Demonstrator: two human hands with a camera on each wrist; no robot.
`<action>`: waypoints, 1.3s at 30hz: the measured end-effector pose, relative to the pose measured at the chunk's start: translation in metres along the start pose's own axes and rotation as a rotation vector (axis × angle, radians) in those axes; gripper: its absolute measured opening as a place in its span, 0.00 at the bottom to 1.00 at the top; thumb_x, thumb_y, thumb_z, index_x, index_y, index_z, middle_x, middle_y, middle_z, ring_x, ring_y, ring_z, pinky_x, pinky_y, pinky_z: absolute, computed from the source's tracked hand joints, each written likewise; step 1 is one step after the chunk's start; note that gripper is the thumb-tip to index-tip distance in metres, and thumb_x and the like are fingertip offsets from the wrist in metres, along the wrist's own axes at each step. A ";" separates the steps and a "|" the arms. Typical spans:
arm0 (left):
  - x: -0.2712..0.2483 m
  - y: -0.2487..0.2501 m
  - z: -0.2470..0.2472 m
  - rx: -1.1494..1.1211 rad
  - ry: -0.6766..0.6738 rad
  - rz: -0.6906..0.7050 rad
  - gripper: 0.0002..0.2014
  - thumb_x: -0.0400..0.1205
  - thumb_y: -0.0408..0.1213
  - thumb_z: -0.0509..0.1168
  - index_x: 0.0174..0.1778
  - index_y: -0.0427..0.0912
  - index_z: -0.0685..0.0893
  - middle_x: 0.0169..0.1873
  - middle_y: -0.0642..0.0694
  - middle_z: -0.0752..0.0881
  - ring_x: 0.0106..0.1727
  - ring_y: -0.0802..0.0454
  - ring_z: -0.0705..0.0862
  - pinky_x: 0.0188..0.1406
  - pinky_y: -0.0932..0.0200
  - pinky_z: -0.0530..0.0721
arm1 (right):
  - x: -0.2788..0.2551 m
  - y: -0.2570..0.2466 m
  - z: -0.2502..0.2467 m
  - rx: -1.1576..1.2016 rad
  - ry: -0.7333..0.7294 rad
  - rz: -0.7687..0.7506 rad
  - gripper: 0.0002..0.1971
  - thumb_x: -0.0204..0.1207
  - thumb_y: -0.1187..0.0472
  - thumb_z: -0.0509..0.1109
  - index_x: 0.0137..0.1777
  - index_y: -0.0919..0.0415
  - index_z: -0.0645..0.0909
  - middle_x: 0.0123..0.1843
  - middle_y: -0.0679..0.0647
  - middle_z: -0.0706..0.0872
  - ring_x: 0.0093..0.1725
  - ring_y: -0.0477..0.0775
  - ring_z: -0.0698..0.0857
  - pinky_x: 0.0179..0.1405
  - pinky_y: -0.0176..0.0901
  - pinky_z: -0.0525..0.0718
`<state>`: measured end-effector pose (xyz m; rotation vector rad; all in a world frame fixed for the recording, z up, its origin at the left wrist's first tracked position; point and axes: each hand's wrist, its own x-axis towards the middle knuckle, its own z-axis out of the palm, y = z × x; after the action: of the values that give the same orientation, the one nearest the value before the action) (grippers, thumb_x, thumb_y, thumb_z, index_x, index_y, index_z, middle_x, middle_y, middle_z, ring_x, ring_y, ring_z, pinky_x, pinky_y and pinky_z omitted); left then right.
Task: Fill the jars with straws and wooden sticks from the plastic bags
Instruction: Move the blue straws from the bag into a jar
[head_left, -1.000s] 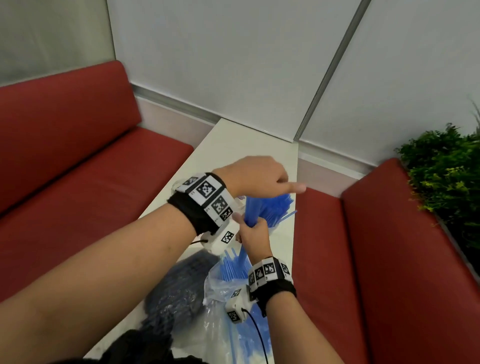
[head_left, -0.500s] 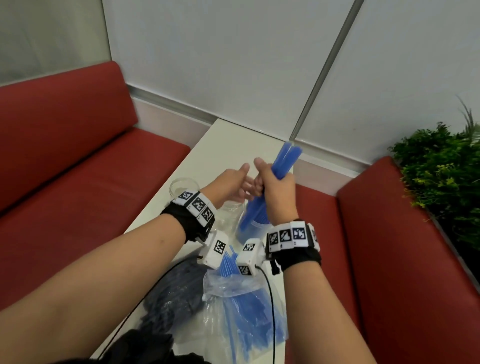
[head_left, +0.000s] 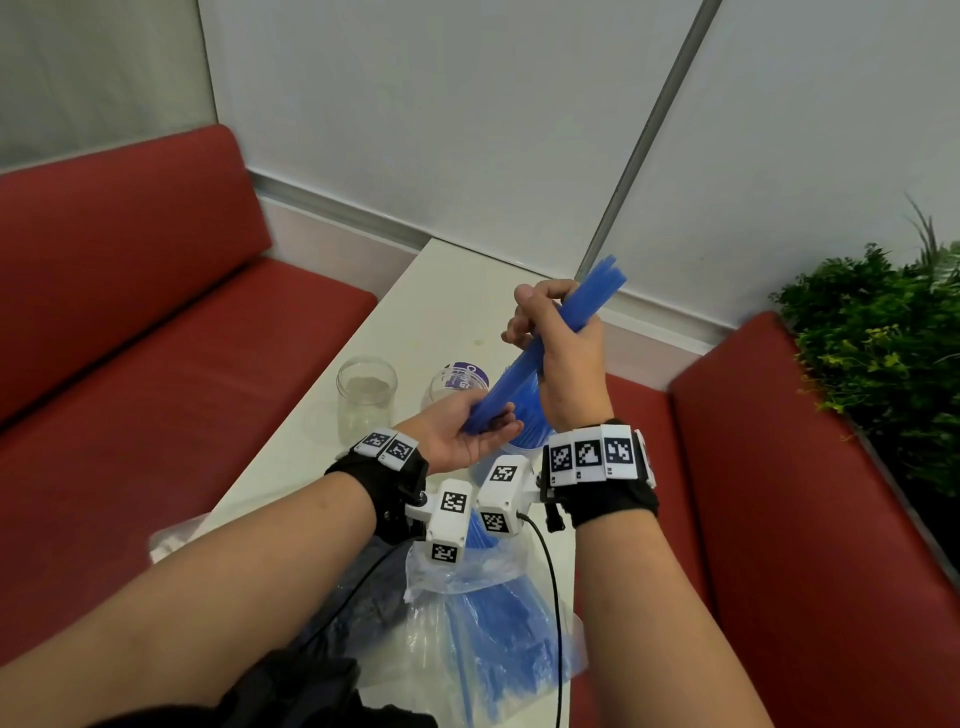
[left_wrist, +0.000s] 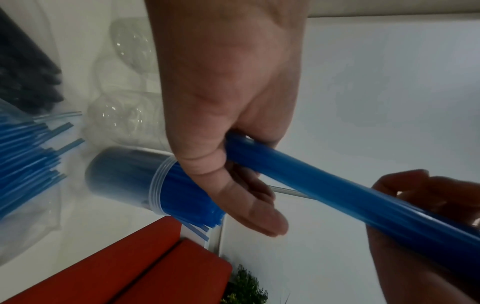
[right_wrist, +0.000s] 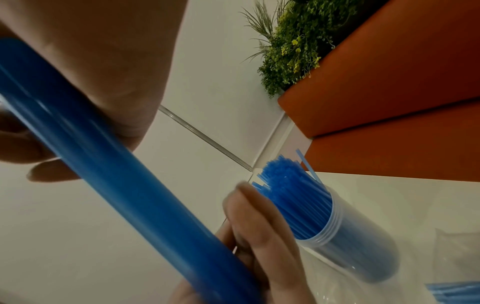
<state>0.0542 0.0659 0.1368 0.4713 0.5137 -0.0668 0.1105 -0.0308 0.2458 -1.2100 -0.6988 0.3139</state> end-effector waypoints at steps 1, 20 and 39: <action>0.000 0.000 -0.001 0.001 0.012 0.000 0.17 0.87 0.37 0.60 0.38 0.29 0.84 0.33 0.39 0.85 0.33 0.46 0.89 0.32 0.58 0.91 | 0.000 0.000 0.000 -0.009 0.003 -0.004 0.09 0.78 0.60 0.77 0.38 0.51 0.81 0.32 0.55 0.80 0.34 0.56 0.80 0.46 0.57 0.84; 0.031 0.007 -0.034 0.173 0.271 0.390 0.11 0.87 0.43 0.62 0.47 0.37 0.81 0.29 0.43 0.81 0.24 0.53 0.77 0.17 0.64 0.75 | 0.026 -0.013 -0.055 -0.421 -0.309 0.503 0.07 0.76 0.61 0.79 0.50 0.64 0.91 0.50 0.63 0.93 0.45 0.62 0.94 0.42 0.40 0.91; 0.067 -0.102 -0.107 3.011 -0.516 0.135 0.24 0.91 0.37 0.50 0.84 0.39 0.58 0.85 0.47 0.55 0.86 0.37 0.49 0.75 0.22 0.57 | 0.039 0.084 -0.073 -0.899 -0.115 0.491 0.07 0.78 0.65 0.74 0.44 0.71 0.88 0.48 0.69 0.91 0.39 0.62 0.93 0.44 0.53 0.91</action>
<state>0.0457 0.0273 -0.0210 3.2564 -0.6593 -0.8547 0.1989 -0.0337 0.1670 -2.2466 -0.6476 0.5009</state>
